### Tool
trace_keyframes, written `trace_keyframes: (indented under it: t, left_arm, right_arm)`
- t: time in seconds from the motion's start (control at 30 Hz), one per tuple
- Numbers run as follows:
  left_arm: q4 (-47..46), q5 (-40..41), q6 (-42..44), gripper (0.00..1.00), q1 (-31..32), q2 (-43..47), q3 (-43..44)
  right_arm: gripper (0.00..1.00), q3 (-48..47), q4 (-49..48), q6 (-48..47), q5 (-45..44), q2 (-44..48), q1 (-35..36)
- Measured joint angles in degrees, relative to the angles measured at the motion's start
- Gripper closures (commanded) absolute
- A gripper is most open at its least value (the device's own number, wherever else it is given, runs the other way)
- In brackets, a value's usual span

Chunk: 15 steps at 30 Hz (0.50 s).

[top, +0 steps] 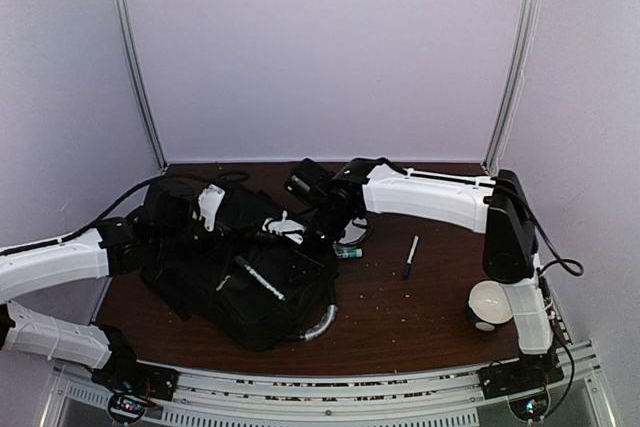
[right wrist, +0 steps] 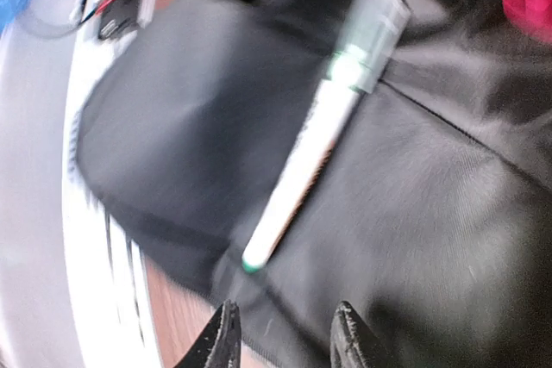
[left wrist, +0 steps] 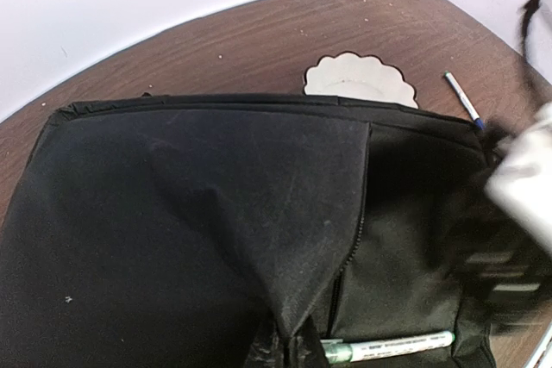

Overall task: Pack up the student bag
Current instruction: Place the pen in the second largest pocket of the bag.

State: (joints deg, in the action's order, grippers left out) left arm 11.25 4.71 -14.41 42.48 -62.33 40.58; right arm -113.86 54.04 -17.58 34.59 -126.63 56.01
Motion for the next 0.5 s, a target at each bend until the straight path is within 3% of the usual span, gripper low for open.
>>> trace_keyframes:
  t: [0.23, 0.5]
  left_arm:
    - [0.0, -0.4, 0.3, 1.0, 0.1, -0.2, -0.1]
    - [-0.1, -0.5, 0.3, 1.0, 0.0, -0.3, -0.1]
  right_arm:
    - [0.63, 13.5, -6.3, -18.8, -4.3, 15.5, 1.8]
    - [0.62, 17.8, -13.4, -26.3, -11.5, 13.9, 6.3]
